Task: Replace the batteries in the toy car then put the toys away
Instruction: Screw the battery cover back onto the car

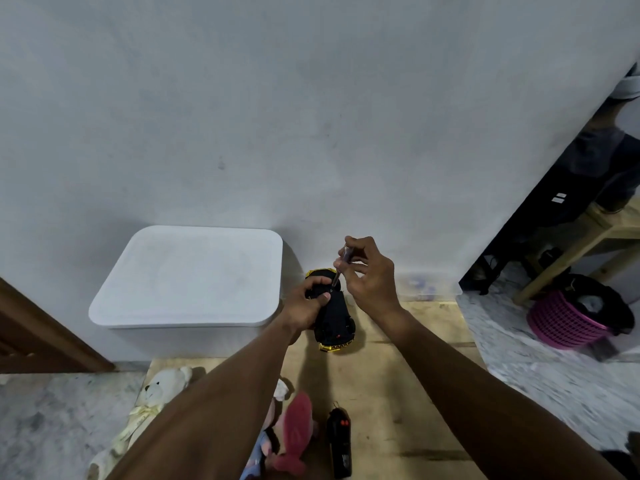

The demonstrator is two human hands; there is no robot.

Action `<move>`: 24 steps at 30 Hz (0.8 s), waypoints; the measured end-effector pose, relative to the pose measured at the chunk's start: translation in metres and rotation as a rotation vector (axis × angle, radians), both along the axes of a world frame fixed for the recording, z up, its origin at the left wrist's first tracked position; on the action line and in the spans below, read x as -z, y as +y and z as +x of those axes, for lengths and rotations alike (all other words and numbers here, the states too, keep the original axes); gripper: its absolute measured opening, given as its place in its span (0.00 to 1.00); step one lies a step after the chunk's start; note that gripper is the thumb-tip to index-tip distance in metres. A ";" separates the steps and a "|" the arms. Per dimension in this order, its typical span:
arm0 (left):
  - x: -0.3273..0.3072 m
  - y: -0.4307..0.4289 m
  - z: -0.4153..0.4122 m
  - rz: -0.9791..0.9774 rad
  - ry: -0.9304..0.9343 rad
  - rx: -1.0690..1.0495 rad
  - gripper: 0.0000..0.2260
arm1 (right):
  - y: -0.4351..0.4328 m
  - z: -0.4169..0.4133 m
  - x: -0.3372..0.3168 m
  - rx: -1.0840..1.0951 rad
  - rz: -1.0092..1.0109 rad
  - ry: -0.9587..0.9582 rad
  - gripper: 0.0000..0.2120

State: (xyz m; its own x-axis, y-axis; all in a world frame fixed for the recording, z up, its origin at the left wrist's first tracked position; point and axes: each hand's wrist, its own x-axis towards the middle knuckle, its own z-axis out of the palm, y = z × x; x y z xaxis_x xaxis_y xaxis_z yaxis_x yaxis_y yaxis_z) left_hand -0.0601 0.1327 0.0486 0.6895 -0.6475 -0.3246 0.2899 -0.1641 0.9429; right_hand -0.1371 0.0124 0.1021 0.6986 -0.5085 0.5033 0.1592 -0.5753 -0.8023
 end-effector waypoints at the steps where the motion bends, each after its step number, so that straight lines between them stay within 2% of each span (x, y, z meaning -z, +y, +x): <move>1: 0.000 0.000 0.000 0.003 -0.002 0.003 0.12 | -0.001 0.000 0.000 0.006 -0.005 -0.011 0.22; 7: -0.001 0.001 -0.005 0.003 0.018 -0.001 0.12 | -0.001 -0.002 0.003 -0.052 0.008 0.071 0.25; 11: -0.001 0.002 -0.004 0.008 0.010 0.004 0.12 | -0.006 -0.005 0.002 0.009 -0.017 0.006 0.24; 16: 0.000 0.003 -0.004 0.018 0.015 -0.018 0.11 | -0.004 -0.008 -0.001 -0.031 0.060 0.058 0.24; 19: -0.002 0.003 -0.004 0.016 0.010 -0.018 0.12 | -0.002 -0.009 -0.002 0.010 0.024 0.037 0.23; 24: -0.004 0.003 -0.004 0.022 0.000 -0.018 0.12 | 0.000 -0.009 -0.002 -0.054 0.050 0.059 0.27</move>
State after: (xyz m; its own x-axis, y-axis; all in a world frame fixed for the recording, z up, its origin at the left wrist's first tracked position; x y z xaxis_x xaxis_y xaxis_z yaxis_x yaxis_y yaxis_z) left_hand -0.0644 0.1353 0.0521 0.7013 -0.6276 -0.3381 0.2926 -0.1791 0.9393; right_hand -0.1464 0.0124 0.1037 0.7531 -0.4929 0.4357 0.1408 -0.5263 -0.8386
